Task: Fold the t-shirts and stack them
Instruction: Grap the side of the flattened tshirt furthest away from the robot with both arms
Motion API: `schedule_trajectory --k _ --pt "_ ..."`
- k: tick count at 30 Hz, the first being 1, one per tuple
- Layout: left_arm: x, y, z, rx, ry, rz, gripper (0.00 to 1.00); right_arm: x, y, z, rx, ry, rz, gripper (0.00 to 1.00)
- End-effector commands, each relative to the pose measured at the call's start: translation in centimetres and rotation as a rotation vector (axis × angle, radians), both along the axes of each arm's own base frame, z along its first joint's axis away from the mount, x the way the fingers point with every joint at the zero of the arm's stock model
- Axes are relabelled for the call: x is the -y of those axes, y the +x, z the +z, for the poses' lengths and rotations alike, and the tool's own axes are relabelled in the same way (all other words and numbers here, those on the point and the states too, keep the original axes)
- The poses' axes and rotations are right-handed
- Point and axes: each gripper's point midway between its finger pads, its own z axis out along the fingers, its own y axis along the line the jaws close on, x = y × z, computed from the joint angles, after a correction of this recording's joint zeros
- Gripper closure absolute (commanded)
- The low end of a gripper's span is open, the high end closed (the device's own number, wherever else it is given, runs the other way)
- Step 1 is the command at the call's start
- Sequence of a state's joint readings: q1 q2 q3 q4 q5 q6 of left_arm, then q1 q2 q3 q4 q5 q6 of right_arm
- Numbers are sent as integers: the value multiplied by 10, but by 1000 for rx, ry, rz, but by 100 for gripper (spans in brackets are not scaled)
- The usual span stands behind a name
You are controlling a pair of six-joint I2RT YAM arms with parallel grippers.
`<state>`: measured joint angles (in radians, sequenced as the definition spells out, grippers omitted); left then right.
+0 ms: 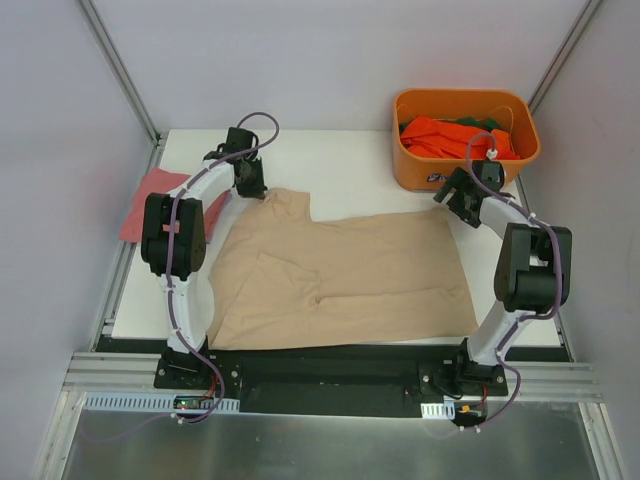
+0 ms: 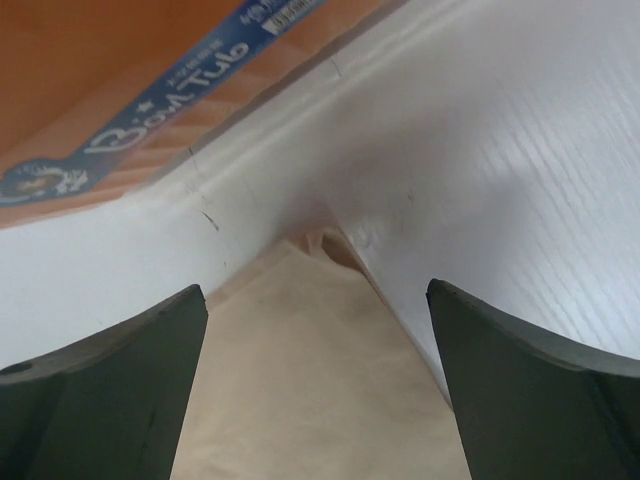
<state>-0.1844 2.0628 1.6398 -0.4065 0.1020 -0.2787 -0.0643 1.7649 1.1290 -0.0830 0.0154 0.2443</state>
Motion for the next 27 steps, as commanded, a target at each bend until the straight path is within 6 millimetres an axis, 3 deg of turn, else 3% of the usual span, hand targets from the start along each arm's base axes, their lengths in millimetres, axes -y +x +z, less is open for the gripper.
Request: schedule_trajectory --k 1,8,22,27 --pt "18 -13 23 43 -93 -21 100 -8 32 13 64 -21 24 9" --pt "20 -30 19 28 -125 -16 100 -18 27 -11 -64 -82 19 29" --pt "25 -40 13 12 -162 -29 100 -26 -6 -47 -239 -116 7 40" --pt "24 -42 13 14 -164 -25 100 -28 -4 -43 -182 -113 9 44"
